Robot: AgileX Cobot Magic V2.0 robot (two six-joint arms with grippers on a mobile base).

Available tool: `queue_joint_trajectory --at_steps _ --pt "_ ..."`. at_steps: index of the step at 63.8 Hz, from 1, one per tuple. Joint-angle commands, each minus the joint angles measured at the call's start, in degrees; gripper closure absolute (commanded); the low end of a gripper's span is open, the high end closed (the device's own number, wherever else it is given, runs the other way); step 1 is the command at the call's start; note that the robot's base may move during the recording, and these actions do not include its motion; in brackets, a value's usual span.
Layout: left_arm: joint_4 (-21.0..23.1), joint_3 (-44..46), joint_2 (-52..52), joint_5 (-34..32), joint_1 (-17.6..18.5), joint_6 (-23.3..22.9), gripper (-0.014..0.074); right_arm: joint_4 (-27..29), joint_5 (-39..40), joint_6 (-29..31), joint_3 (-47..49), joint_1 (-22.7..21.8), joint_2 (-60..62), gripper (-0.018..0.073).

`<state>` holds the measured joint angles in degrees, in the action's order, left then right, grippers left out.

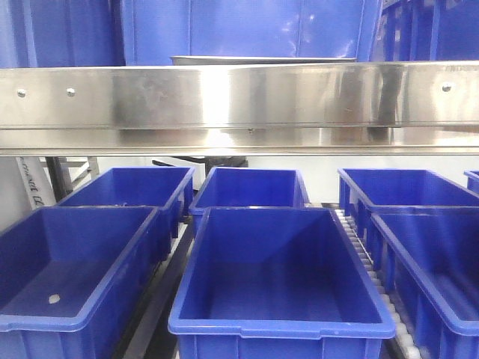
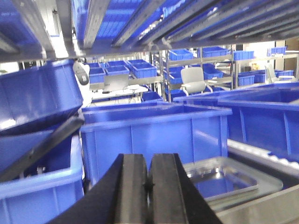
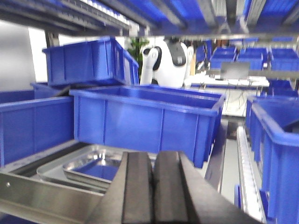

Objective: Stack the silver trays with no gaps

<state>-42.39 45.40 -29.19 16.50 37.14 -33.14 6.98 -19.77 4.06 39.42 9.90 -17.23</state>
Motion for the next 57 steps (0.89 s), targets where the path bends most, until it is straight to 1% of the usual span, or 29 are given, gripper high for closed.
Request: queue_joint_trajectory --at_steps 1,57 --pt "0.13 -0.27 0.82 -0.63 0.18 -0.53 0.0602 0.04 1.95 0.44 -0.14 0.09 1.14 0.0648" --pt "0.13 -0.27 0.92 -0.84 0.18 -0.53 0.0602 0.04 2.17 0.44 -0.14 0.09 1.40 0.0648"
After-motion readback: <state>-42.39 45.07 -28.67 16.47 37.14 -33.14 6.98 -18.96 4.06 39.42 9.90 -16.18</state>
